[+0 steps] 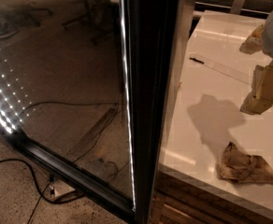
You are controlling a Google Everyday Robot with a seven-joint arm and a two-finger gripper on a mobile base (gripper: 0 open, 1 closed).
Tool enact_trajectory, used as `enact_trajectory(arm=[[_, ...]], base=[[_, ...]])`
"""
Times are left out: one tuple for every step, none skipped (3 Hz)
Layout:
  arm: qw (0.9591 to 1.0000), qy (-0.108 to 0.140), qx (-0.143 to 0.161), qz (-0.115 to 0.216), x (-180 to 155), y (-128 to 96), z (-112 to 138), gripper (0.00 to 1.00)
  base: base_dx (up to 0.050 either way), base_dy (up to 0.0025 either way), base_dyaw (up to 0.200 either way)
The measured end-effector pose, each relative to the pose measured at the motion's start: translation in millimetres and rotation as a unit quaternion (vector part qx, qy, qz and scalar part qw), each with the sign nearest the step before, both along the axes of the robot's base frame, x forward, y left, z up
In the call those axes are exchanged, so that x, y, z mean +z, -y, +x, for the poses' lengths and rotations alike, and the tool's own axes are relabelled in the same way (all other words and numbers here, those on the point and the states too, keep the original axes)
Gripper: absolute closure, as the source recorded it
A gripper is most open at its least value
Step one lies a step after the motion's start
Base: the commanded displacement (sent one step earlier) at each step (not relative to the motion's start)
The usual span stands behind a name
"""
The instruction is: Close right fridge door
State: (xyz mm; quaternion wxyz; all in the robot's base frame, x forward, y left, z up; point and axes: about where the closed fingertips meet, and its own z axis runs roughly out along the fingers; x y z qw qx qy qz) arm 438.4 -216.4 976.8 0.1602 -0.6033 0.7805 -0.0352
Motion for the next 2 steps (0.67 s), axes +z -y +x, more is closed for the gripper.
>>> enact_trajectory(arm=[[1.0, 0.0, 0.0, 0.0, 0.0, 0.0, 0.0, 0.41], [1.0, 0.0, 0.0, 0.0, 0.0, 0.0, 0.0, 0.64]], base=[[0.0, 0.0, 0.0], [0.0, 0.0, 0.0]])
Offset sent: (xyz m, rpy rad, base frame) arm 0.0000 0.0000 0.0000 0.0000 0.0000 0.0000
